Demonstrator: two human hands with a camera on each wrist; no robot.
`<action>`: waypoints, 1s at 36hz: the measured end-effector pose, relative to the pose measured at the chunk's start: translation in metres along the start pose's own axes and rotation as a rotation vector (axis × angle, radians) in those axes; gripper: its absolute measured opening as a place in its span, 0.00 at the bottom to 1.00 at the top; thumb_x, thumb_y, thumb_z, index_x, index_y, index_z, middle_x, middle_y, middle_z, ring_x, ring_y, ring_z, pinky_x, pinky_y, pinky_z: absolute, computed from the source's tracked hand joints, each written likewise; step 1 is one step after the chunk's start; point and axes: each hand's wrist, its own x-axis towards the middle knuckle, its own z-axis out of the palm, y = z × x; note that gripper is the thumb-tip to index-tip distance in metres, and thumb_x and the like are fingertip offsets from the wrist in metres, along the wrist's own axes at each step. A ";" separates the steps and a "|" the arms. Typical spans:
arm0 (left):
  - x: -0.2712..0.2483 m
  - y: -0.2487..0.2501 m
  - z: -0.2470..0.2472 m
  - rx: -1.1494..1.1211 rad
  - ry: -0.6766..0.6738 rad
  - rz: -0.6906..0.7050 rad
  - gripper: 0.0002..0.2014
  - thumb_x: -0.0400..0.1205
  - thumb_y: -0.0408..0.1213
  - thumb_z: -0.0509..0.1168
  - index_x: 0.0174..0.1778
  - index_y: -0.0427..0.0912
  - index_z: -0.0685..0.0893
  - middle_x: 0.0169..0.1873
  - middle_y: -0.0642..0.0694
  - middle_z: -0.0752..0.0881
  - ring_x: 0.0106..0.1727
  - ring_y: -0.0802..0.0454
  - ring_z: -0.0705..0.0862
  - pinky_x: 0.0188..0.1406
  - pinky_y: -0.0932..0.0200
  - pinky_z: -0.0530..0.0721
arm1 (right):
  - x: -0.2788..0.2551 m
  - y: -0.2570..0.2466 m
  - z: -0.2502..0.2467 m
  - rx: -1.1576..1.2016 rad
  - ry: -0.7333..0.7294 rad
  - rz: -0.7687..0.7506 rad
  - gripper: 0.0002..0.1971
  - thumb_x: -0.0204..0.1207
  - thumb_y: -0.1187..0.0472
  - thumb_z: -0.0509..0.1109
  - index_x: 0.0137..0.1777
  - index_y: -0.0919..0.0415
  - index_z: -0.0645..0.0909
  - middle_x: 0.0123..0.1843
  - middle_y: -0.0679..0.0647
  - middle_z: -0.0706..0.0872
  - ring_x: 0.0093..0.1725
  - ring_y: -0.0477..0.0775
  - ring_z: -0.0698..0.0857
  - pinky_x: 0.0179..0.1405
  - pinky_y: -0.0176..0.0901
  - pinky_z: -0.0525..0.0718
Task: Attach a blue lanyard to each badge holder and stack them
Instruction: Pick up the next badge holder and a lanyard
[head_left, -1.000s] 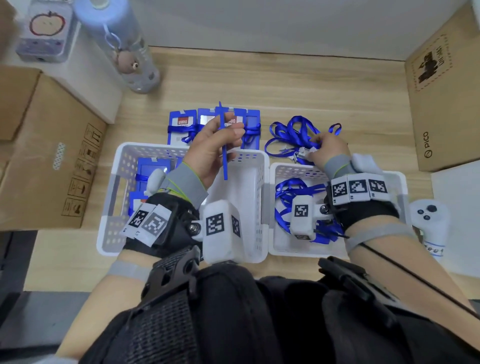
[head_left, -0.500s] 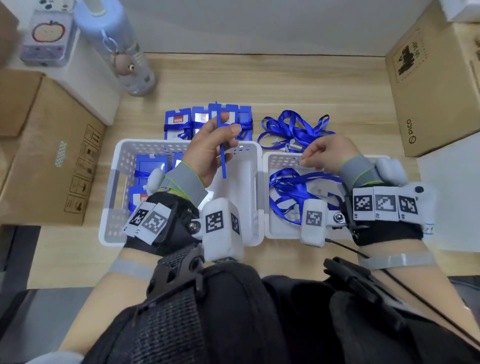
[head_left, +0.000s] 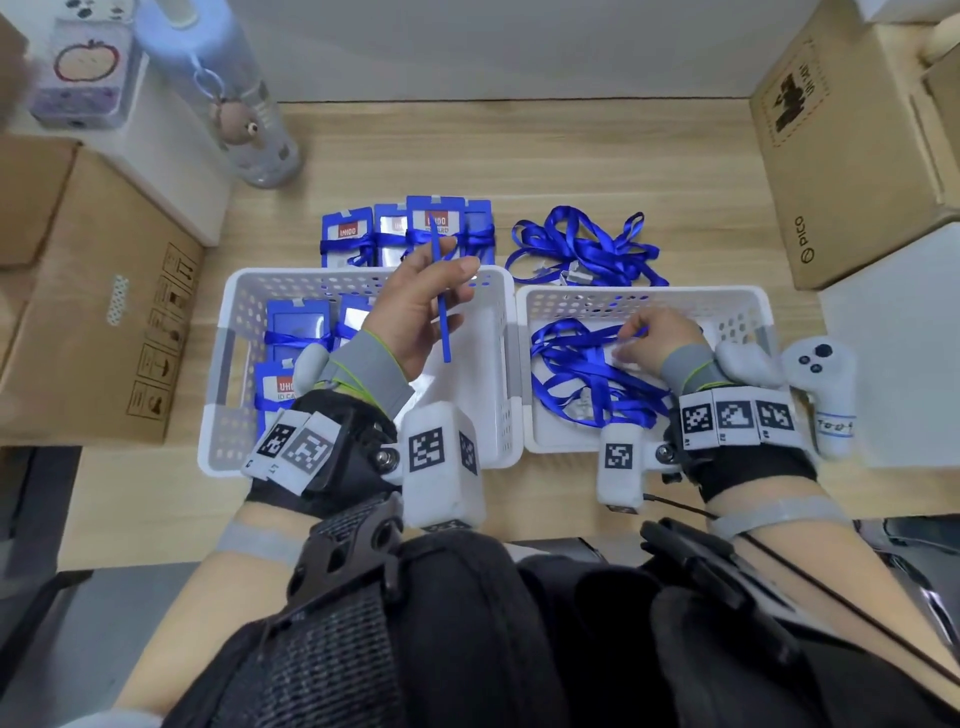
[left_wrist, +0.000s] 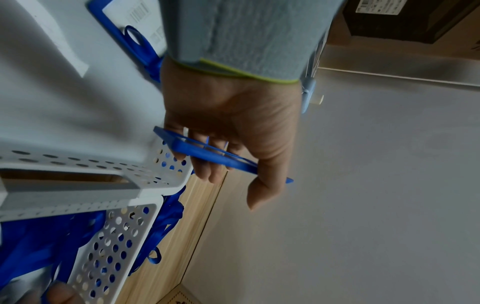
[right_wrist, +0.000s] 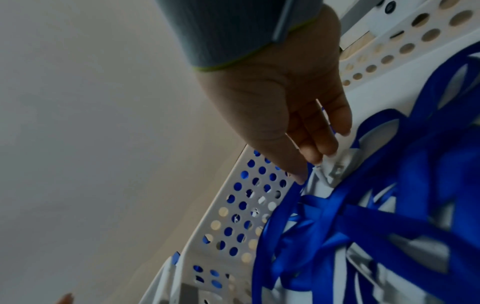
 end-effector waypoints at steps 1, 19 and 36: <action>-0.001 0.000 -0.001 0.002 0.000 0.000 0.19 0.66 0.42 0.71 0.54 0.54 0.78 0.43 0.52 0.83 0.38 0.57 0.81 0.36 0.62 0.76 | 0.000 0.000 0.001 0.009 0.002 0.007 0.06 0.72 0.67 0.69 0.47 0.61 0.83 0.52 0.58 0.84 0.54 0.61 0.81 0.48 0.41 0.74; -0.007 -0.001 -0.003 -0.004 -0.044 0.015 0.19 0.66 0.42 0.70 0.54 0.54 0.79 0.47 0.50 0.82 0.38 0.58 0.82 0.36 0.63 0.76 | 0.001 -0.001 0.008 0.080 -0.057 0.101 0.03 0.70 0.70 0.71 0.41 0.65 0.85 0.40 0.59 0.86 0.48 0.61 0.86 0.58 0.52 0.84; -0.011 0.003 0.023 0.001 -0.251 -0.127 0.18 0.71 0.51 0.66 0.51 0.45 0.78 0.40 0.47 0.89 0.43 0.51 0.89 0.46 0.57 0.86 | -0.042 -0.077 -0.020 0.603 -0.029 -0.497 0.03 0.72 0.65 0.73 0.44 0.59 0.84 0.33 0.50 0.84 0.26 0.36 0.80 0.33 0.28 0.81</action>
